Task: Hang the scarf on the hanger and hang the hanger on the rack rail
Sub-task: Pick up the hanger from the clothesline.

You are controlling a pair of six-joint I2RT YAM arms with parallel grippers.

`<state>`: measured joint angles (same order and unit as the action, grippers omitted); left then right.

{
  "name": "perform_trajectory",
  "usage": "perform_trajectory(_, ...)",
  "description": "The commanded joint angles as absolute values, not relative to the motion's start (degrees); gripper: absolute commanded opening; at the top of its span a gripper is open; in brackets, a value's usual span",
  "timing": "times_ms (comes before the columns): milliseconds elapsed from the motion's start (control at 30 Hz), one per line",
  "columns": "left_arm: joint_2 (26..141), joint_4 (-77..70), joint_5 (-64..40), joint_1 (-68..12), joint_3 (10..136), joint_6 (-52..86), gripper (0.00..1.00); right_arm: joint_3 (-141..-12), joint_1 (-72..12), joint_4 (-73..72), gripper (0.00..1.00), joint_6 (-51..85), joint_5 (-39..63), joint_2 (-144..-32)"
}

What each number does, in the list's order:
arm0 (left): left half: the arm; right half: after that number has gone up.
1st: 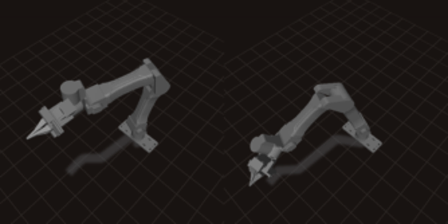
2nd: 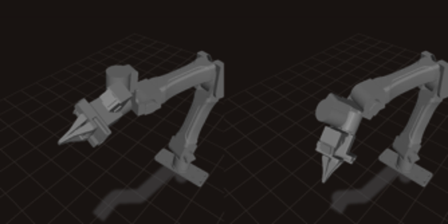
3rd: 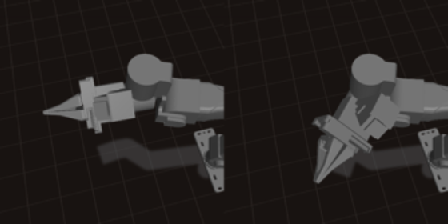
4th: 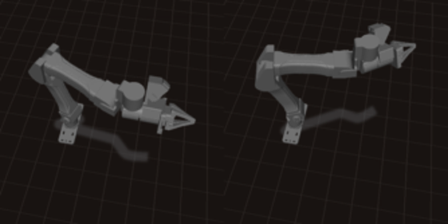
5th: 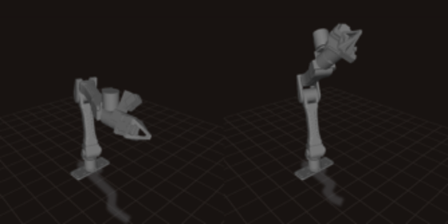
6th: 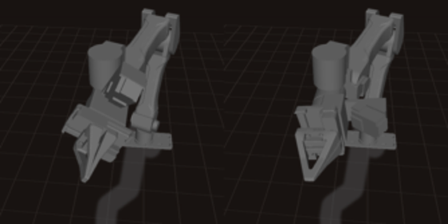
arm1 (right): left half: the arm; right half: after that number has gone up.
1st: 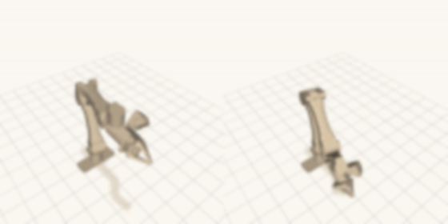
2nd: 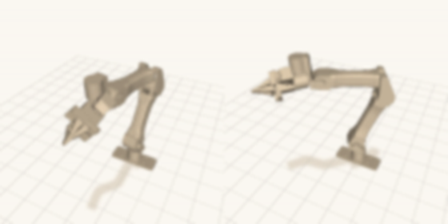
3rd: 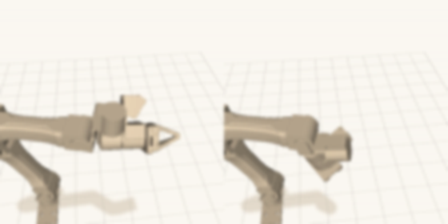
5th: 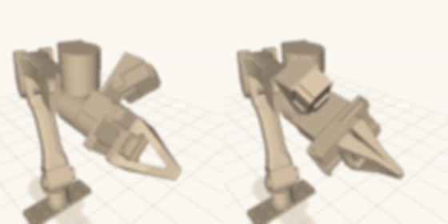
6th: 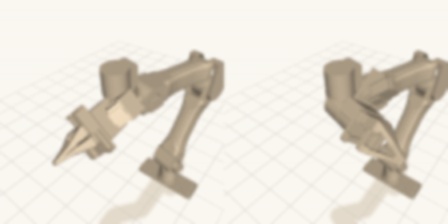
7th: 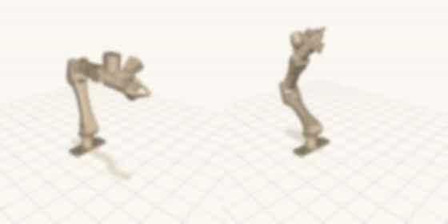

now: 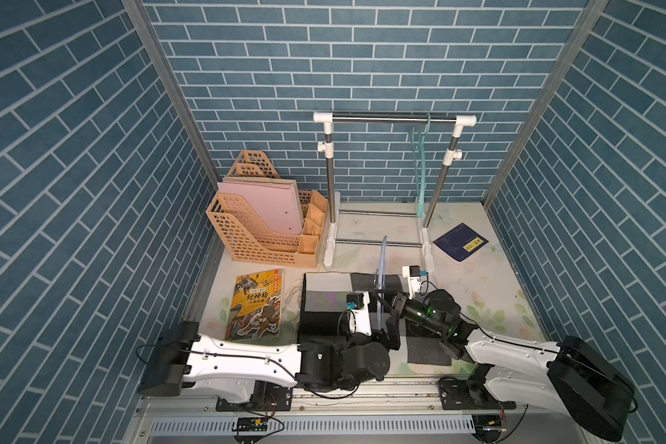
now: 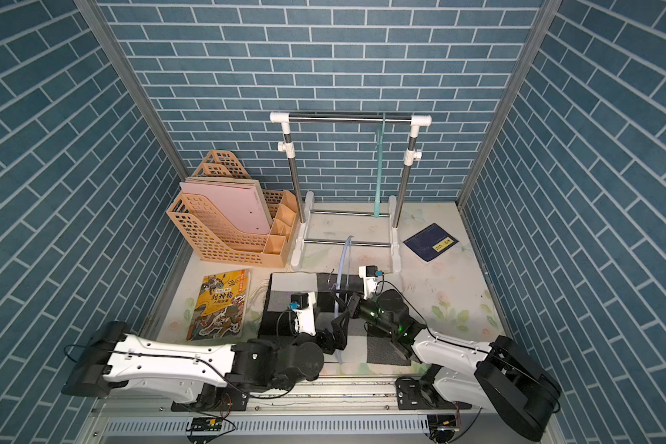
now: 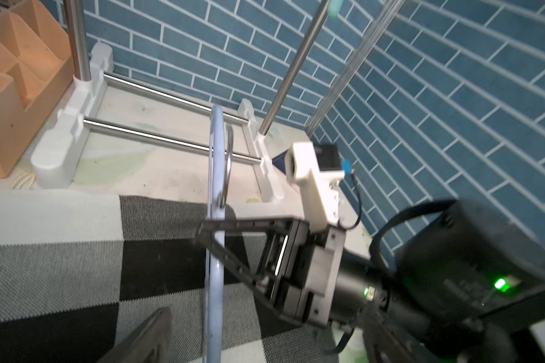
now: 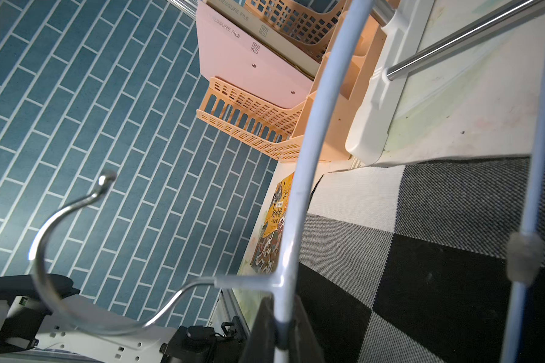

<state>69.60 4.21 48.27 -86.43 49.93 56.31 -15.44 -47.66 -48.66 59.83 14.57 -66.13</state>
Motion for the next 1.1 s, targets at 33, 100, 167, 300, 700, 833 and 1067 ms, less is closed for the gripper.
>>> perform_trajectory(33,66.82,6.95,36.08,-77.53,50.05,51.80,0.91,-16.26,-47.34,-48.20,0.00,59.00,14.28,-68.14)
perform_trajectory(100,66.60,5.20,33.38,-74.33,49.31,50.61,0.86,-16.35,-47.09,-48.55,0.00,59.88,14.77,-68.79)
perform_trajectory(167,66.39,2.73,30.72,-71.56,48.27,49.23,0.81,-16.50,-47.05,-48.48,0.00,60.35,15.17,-69.15)
perform_trajectory(300,67.37,0.75,26.04,-68.03,48.54,47.14,0.69,-16.83,-47.02,-47.28,0.00,60.42,15.14,-68.55)
perform_trajectory(700,73.78,0.25,23.57,-65.76,52.47,43.18,0.34,-17.79,-46.87,-43.64,0.00,59.44,15.71,-68.34)
perform_trajectory(833,74.32,-1.66,24.62,-65.40,52.14,43.91,0.23,-18.15,-46.86,-42.63,0.00,59.27,16.15,-68.56)
perform_trajectory(1067,75.11,-0.40,26.75,-65.21,53.58,45.04,0.00,-19.96,-46.84,-33.50,0.27,56.68,14.18,-65.31)
